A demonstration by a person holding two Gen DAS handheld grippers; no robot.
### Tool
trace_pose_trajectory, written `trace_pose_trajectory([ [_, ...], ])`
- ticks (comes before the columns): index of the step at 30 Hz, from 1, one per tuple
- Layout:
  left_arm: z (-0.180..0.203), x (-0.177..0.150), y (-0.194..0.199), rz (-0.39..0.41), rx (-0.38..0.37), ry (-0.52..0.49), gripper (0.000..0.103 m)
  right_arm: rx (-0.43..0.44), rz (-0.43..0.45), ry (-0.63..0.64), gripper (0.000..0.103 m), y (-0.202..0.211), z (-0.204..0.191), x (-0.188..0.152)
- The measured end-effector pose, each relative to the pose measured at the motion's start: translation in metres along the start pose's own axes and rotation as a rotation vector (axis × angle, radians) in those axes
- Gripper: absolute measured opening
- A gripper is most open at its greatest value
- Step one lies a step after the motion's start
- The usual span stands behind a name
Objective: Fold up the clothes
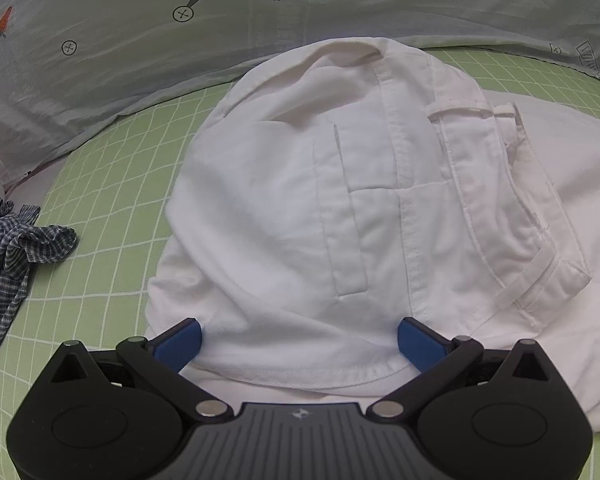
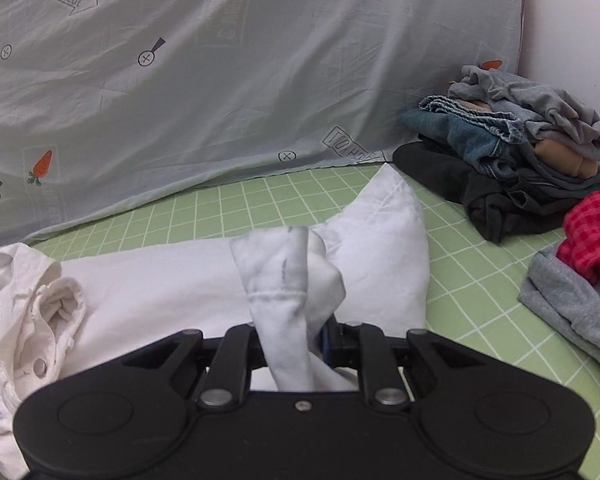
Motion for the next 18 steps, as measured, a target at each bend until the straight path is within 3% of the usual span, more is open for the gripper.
trace_pose_trajectory([
  [3, 0.0, 0.0, 0.0, 0.004, 0.0, 0.003, 0.103, 0.107, 0.024, 0.008, 0.016, 0.008, -0.03, 0.009],
  [6, -0.001, 0.0, 0.0, 0.009, -0.003, 0.006, 0.103, 0.209, -0.004, 0.077, 0.016, 0.01, -0.066, -0.003],
  [8, -0.001, 0.0, 0.0, 0.011, -0.006, 0.008, 0.103, 0.263, -0.071, 0.103, 0.016, 0.004, -0.082, -0.023],
  [11, -0.001, 0.0, 0.0, 0.015, -0.01, 0.012, 0.103, 0.251, -0.213, 0.153, 0.017, -0.014, -0.091, -0.068],
  [14, -0.001, 0.0, 0.0, 0.019, -0.013, 0.013, 0.103, 0.259, -0.214, 0.135, 0.017, -0.012, -0.09, -0.069],
  [18, 0.0, 0.0, 0.0, 0.021, -0.008, 0.016, 0.103, 0.306, -0.092, 0.207, 0.017, 0.013, -0.105, -0.041],
])
Point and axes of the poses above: each gripper's, at about its wrist camera, not at the fingertips, and y roughly against the way its jaws point, z to its right, x to its top, the point moved 8 cm from there along -y, roughly the way its jaws point, and after that the axes turned 4 degrees about -y, right-handed, at the moved point
